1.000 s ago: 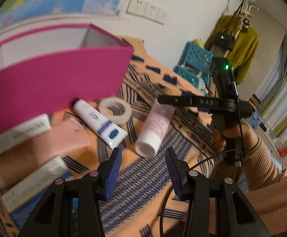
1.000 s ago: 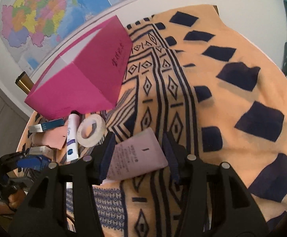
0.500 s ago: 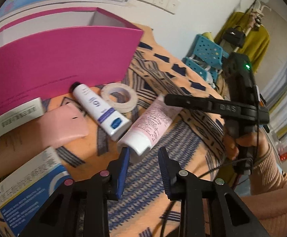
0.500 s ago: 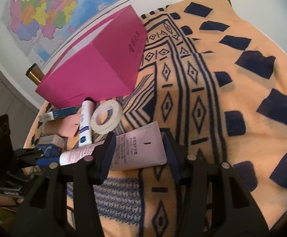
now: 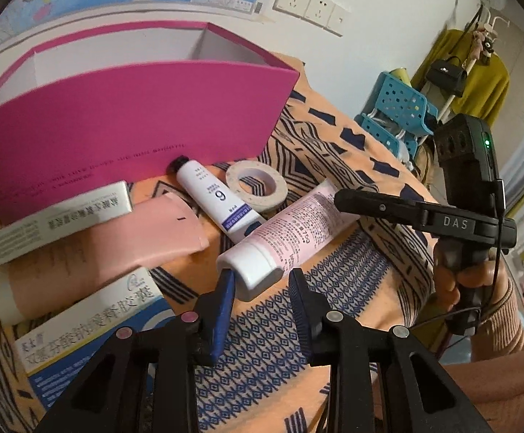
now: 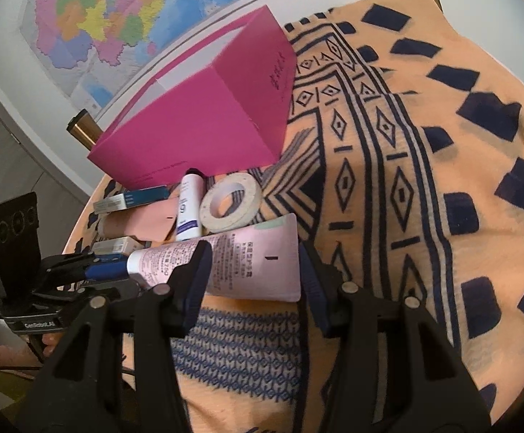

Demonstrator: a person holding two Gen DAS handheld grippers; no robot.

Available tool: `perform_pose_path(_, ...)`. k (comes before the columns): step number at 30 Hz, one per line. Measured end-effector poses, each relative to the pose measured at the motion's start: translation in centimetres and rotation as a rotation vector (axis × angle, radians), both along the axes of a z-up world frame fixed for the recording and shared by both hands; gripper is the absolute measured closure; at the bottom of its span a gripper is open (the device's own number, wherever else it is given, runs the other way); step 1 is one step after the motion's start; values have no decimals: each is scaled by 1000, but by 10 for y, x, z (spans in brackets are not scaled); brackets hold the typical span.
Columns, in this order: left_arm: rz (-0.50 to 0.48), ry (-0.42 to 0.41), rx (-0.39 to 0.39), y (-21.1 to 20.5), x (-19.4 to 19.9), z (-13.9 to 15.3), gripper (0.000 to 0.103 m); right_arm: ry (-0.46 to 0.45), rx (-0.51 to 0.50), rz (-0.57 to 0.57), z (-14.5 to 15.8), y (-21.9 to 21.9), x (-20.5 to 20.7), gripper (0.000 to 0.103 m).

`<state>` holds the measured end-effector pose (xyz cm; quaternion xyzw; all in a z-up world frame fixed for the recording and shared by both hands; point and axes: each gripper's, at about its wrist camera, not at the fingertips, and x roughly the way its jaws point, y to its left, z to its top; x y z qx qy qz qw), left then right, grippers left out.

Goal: Organize rigid objects
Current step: 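Carry the pink tube into the pink box and open the right gripper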

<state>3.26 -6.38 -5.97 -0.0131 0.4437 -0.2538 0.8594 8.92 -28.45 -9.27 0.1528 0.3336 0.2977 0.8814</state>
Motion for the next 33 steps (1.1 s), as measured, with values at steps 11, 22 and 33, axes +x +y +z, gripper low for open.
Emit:
perform_pose_path(11, 31, -107, -3, 13, -6, 36, 73, -104, 8, 25, 34, 8, -12, 51)
perform_pose_path(22, 88, -232, 17, 30, 5, 78, 73, -208, 13, 62, 73, 24, -6, 51)
perform_pose_path(33, 154, -302, 45, 41, 47, 111, 73, -306, 23, 74, 115, 38, 23, 51)
